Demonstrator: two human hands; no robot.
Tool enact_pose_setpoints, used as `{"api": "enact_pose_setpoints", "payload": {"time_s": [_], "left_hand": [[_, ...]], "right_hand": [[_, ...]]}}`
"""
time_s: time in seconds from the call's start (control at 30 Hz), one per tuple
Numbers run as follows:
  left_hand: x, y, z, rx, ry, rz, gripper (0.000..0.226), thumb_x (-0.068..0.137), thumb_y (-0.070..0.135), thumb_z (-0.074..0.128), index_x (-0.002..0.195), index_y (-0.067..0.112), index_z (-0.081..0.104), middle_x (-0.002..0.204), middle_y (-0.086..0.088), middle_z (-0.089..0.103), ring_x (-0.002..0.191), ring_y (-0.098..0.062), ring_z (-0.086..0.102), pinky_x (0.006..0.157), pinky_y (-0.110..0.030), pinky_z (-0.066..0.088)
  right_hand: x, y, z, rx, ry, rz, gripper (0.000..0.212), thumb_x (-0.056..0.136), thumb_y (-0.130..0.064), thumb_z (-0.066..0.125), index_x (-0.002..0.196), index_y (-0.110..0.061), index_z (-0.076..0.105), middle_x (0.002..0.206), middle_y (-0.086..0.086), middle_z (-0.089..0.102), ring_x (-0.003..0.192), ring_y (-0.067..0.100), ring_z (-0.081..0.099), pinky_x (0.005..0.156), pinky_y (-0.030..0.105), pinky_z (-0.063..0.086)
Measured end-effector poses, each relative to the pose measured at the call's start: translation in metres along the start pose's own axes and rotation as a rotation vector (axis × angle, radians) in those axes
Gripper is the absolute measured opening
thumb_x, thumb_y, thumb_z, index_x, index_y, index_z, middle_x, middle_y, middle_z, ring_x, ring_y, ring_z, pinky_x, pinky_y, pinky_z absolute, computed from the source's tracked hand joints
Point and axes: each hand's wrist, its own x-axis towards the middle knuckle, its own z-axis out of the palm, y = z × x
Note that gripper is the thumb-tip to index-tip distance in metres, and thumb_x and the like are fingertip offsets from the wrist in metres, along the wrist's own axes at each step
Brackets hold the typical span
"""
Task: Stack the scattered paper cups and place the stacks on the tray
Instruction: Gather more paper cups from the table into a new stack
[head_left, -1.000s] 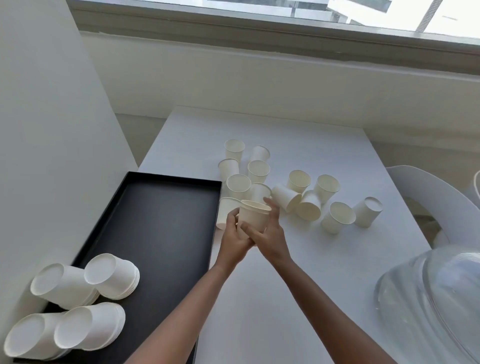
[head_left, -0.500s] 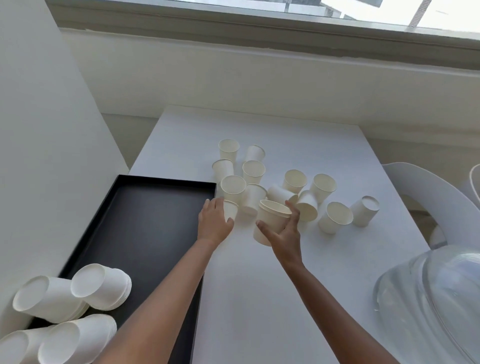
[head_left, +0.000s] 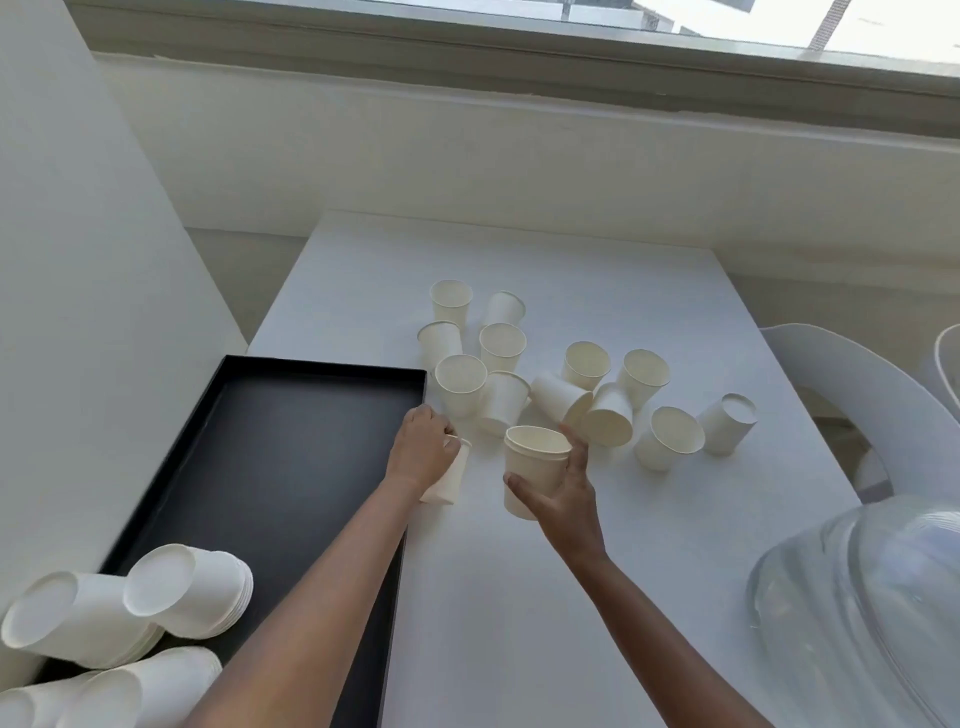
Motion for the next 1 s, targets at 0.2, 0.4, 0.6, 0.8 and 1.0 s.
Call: {"api": "enact_pose_setpoints", "payload": {"time_s": [0.2,0.4,0.6,0.8,1.0], "left_hand": [[-0.018,0.009,-0.009,-0.406,0.118,-0.047,0.016,0.088,0.018,0.056,0.093,0.003,0.061,0.111,-0.015,0.050,0.115,-0.025,0.039,0.081,-0.021,0.029],[-0.032,0.036,-0.028,-0.515,0.329,0.182,0.012,0.086,0.016,0.062,0.088,0.005,0.059,0.098,-0.009,0.055,0.100,-0.021,0.045,0.077,-0.019,0.030],[-0.044,0.056,-0.031,-0.412,0.329,0.421,0.010,0.085,0.011,0.062,0.087,0.002,0.059,0.095,-0.010,0.058,0.096,-0.018,0.046,0.085,-0.017,0.031],[-0.053,0.052,-0.016,-0.275,0.188,0.550,0.008,0.086,0.005,0.059,0.091,-0.001,0.060,0.100,-0.013,0.058,0.103,-0.024,0.049,0.088,-0.011,0.029],[-0.053,0.042,-0.009,-0.265,0.136,0.568,0.014,0.088,0.013,0.058,0.093,0.000,0.061,0.100,-0.012,0.058,0.098,-0.022,0.052,0.083,-0.014,0.036]], "right_hand": [[-0.007,0.009,-0.001,-0.026,-0.021,0.047,0.083,0.073,-0.018,0.076,0.137,-0.028,0.023,0.125,0.005,0.051,0.110,0.023,0.051,0.090,0.034,0.045],[-0.010,0.010,0.006,-0.072,-0.060,0.054,0.089,0.073,-0.017,0.076,0.140,-0.025,0.019,0.132,0.006,0.048,0.118,0.025,0.048,0.089,0.028,0.039],[-0.004,-0.002,0.012,-0.119,-0.085,0.030,0.096,0.074,-0.018,0.075,0.145,-0.019,0.011,0.141,0.006,0.041,0.125,0.026,0.042,0.094,0.033,0.041],[-0.002,-0.015,0.012,-0.083,-0.013,-0.019,0.080,0.068,-0.027,0.072,0.135,-0.016,0.030,0.127,0.004,0.052,0.112,0.020,0.052,0.084,0.027,0.043],[0.000,-0.012,0.014,-0.095,0.028,-0.044,0.067,0.073,-0.016,0.075,0.129,-0.012,0.037,0.121,0.006,0.056,0.106,0.020,0.056,0.079,0.022,0.043]]}}
